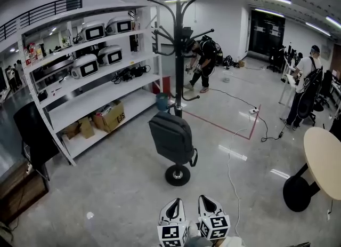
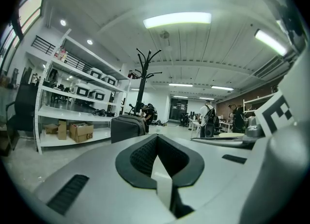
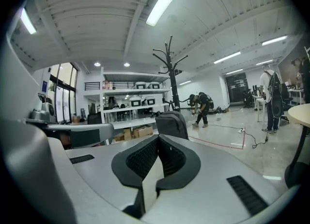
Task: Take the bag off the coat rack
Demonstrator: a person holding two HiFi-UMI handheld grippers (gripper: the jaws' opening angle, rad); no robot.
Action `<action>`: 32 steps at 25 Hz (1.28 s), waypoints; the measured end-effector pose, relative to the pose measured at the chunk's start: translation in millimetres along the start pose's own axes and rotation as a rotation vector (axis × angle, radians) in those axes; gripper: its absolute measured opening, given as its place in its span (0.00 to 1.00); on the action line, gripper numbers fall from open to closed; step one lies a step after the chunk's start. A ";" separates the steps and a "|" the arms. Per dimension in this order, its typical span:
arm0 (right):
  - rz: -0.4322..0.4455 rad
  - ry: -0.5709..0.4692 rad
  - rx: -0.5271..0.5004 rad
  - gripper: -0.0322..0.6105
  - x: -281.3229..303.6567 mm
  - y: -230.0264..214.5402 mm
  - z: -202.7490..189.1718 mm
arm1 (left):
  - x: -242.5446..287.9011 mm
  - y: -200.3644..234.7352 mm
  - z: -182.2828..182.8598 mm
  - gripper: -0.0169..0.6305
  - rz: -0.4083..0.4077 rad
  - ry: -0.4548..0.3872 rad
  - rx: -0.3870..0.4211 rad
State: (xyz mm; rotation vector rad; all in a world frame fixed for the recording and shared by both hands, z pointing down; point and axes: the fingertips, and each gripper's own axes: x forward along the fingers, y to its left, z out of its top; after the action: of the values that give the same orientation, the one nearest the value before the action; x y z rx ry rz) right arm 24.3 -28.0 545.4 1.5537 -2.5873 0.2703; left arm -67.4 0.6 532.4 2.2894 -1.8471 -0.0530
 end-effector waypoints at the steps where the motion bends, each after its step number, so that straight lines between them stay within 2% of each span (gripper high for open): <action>1: 0.002 0.000 0.000 0.07 4.0 -1.4 0.8 | 4.2 2.0 0.6 0.00 0.003 0.001 0.000; 32: 0.056 -0.007 0.028 0.07 161.7 -93.1 42.7 | 181.9 32.7 30.8 0.00 0.077 0.026 0.030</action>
State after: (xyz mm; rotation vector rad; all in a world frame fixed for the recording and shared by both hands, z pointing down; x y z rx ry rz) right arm 30.3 -219.3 542.6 1.4956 -2.6467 0.3076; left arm -63.8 -186.6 525.6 2.2250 -1.9332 0.0154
